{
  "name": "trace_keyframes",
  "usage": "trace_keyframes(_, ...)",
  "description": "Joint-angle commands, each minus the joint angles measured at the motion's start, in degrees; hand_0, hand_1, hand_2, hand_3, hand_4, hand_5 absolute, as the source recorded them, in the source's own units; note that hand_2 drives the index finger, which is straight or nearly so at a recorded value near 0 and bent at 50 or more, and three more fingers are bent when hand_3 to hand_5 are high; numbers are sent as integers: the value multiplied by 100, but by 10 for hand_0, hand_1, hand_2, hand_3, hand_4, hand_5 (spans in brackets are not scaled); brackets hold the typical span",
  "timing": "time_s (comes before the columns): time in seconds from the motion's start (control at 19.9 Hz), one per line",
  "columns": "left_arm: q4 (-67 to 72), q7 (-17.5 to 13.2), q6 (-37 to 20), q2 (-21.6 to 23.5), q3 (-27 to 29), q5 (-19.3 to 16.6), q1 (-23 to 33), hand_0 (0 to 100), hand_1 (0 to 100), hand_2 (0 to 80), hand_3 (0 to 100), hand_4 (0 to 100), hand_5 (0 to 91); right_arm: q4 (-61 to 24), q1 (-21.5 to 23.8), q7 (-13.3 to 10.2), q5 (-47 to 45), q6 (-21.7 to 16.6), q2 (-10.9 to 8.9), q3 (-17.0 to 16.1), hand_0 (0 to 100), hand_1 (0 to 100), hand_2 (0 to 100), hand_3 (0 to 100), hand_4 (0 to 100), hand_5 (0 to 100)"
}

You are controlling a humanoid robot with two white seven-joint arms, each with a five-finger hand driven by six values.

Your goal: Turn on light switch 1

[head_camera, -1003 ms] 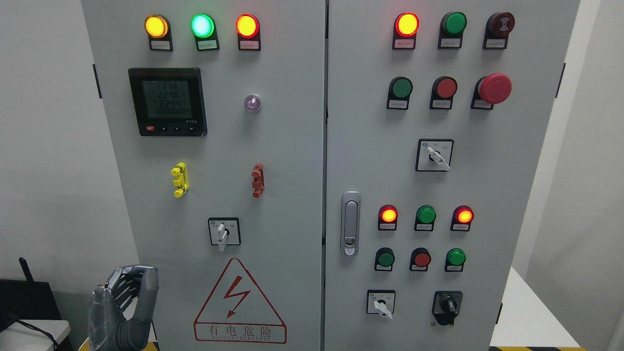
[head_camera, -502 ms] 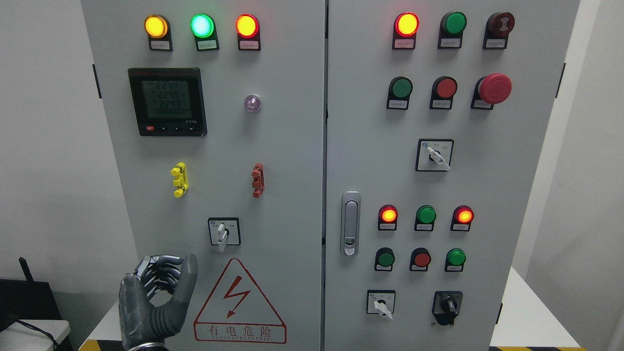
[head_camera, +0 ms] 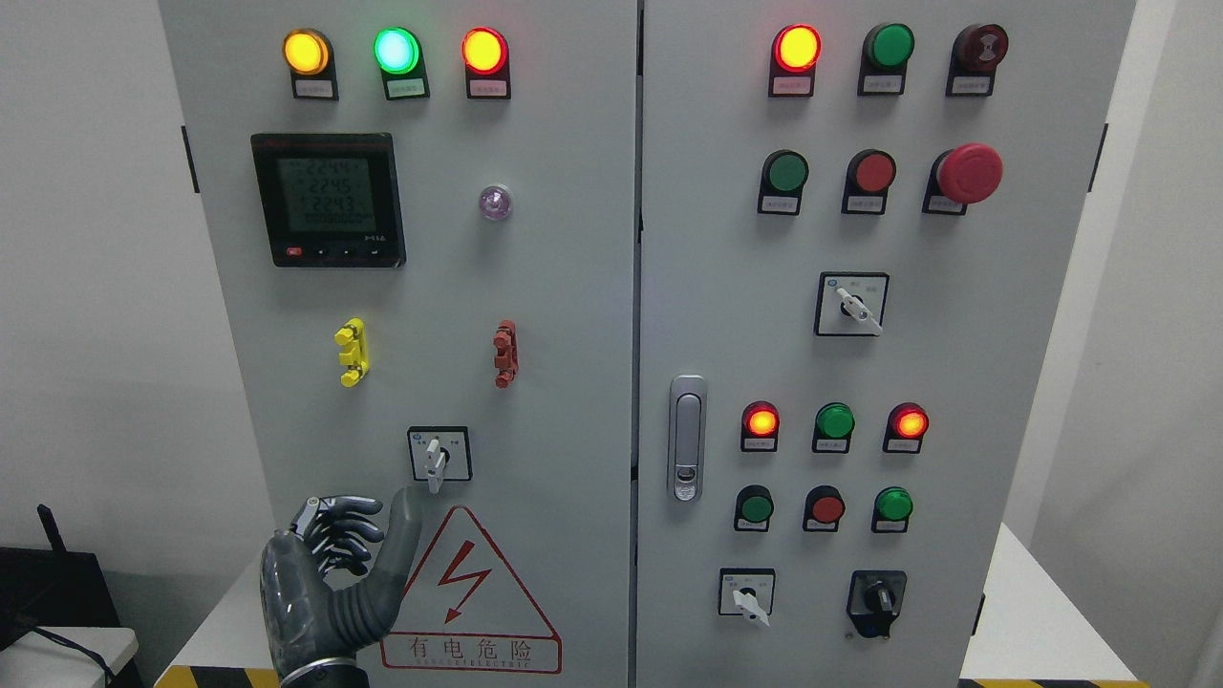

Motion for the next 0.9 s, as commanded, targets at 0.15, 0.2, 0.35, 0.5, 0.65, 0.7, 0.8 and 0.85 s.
trace_keyframes(0.15,182,490,477,-54,-622,11,-285,86,465,548,776,846,745,3,0,7,-105,-2,0,0,120,389,0,0,0,0)
trace_keyframes(0.2,199,570,574,-63,-666,20,-320,88,462,547,776,846,745,3,0,7,-97,-2,0,0,120,389,0,0,0,0)
trace_keyframes(0.35,339,658,601,-72,-684,29,-399,98,458,547,776,846,744,3,0,-2,-97,-2,0,0,120,389,0,0,0,0)
trace_keyframes(0.5,384,711,698,-72,-684,29,-505,104,456,547,777,847,743,-6,0,-2,-97,-2,0,0,120,389,0,0,0,0)
trace_keyframes(0.65,498,790,733,-72,-719,37,-593,108,453,546,777,847,743,3,0,-2,-105,-2,0,0,120,389,0,0,0,0)
trace_keyframes(0.7,524,799,751,-81,-719,37,-619,110,452,545,777,847,743,-6,0,-2,-97,-2,0,0,120,389,0,0,0,0)
trace_keyframes(0.8,577,851,777,-81,-763,46,-628,115,450,543,777,848,743,3,0,-2,-105,-2,0,0,120,389,0,0,0,0)
trace_keyframes(0.85,603,913,777,-81,-771,46,-637,119,448,543,777,848,743,3,0,-2,-105,-2,0,0,120,389,0,0,0,0)
